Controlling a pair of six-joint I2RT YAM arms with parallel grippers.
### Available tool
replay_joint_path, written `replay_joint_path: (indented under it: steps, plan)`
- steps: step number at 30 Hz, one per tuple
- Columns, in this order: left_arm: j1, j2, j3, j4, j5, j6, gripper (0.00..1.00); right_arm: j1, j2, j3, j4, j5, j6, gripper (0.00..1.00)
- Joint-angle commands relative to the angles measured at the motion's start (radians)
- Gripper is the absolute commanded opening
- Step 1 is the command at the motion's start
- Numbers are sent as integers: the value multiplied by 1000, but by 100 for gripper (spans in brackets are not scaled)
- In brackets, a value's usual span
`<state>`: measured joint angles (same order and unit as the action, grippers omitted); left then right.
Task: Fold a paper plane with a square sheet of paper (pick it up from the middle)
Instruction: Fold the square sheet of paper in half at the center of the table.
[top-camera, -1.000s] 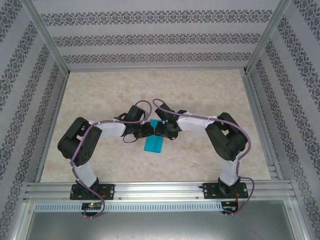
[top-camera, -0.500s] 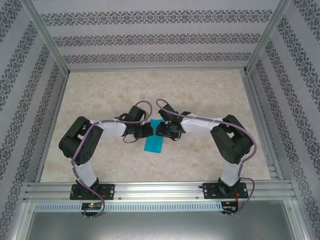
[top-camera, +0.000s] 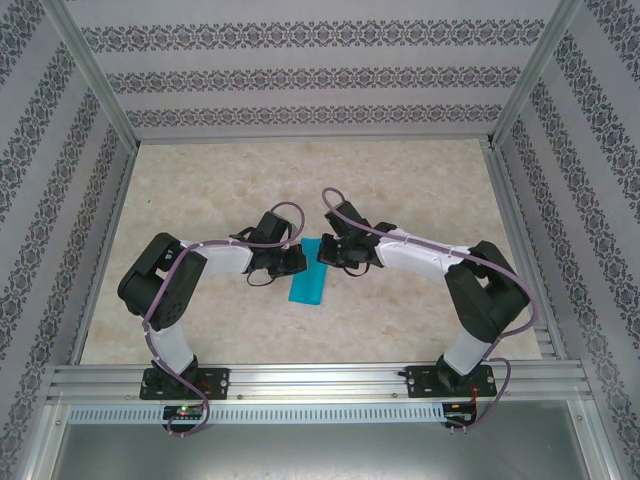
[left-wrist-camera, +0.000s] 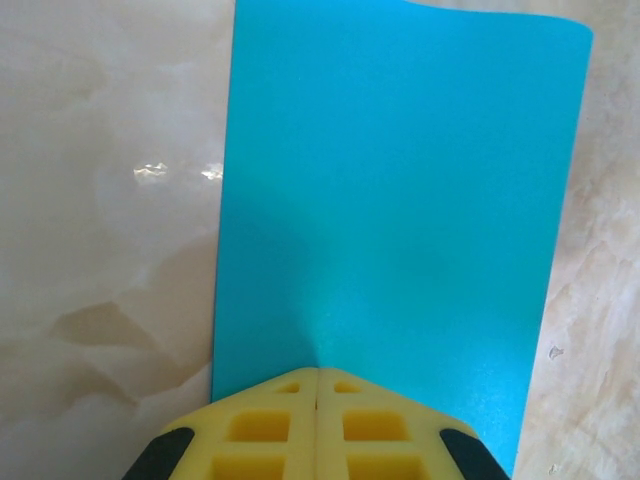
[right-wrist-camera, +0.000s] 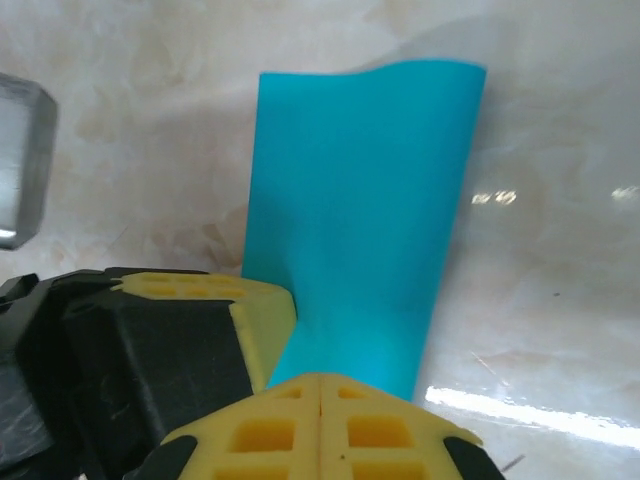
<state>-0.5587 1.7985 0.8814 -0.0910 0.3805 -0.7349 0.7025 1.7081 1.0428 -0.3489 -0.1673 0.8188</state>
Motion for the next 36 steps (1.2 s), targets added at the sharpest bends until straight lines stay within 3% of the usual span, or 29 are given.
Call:
replay_joint_path:
  steps: [1, 17, 36]
  plan:
    - [-14, 69, -51, -66, -83, 3, 5, 9, 38, 29, 59, -46, 19, 0]
    - [-14, 80, -59, -84, -105, 9, 3, 8, 151, 3, 104, -115, 17, 0]
    - [-13, 105, -117, -82, -118, 18, 1, -102, 24, -268, 208, -109, -48, 0]
